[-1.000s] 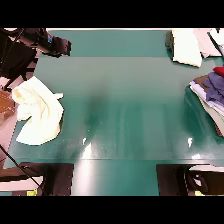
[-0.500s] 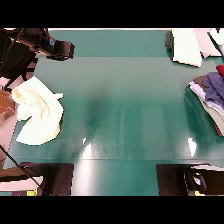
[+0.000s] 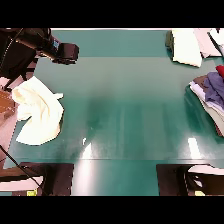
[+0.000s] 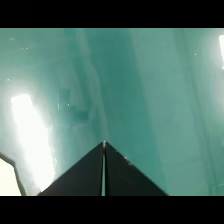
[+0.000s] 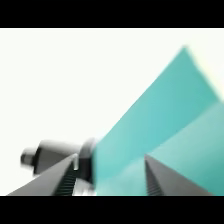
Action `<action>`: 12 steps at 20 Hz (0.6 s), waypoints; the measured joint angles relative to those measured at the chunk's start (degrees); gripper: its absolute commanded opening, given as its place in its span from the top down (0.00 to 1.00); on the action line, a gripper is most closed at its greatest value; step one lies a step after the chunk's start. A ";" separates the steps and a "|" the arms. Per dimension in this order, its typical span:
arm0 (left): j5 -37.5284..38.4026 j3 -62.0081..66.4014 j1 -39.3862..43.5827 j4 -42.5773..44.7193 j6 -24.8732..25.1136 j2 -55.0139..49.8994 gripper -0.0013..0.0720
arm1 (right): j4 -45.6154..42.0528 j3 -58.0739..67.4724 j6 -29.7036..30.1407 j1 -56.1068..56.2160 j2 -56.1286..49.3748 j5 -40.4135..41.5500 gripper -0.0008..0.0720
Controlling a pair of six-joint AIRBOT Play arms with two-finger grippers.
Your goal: Fold the shirts.
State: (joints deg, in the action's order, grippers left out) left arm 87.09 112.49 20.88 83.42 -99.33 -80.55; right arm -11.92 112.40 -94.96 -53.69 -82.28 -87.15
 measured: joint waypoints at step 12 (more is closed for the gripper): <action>0.33 0.00 0.00 -0.55 -0.28 0.00 0.95 | 4.33 -7.87 23.61 73.61 -7.17 -7.21 0.97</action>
State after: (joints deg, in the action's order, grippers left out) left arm 87.42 112.49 20.88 82.87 -99.61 -80.55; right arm -7.60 104.53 -71.35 19.92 -89.45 -94.37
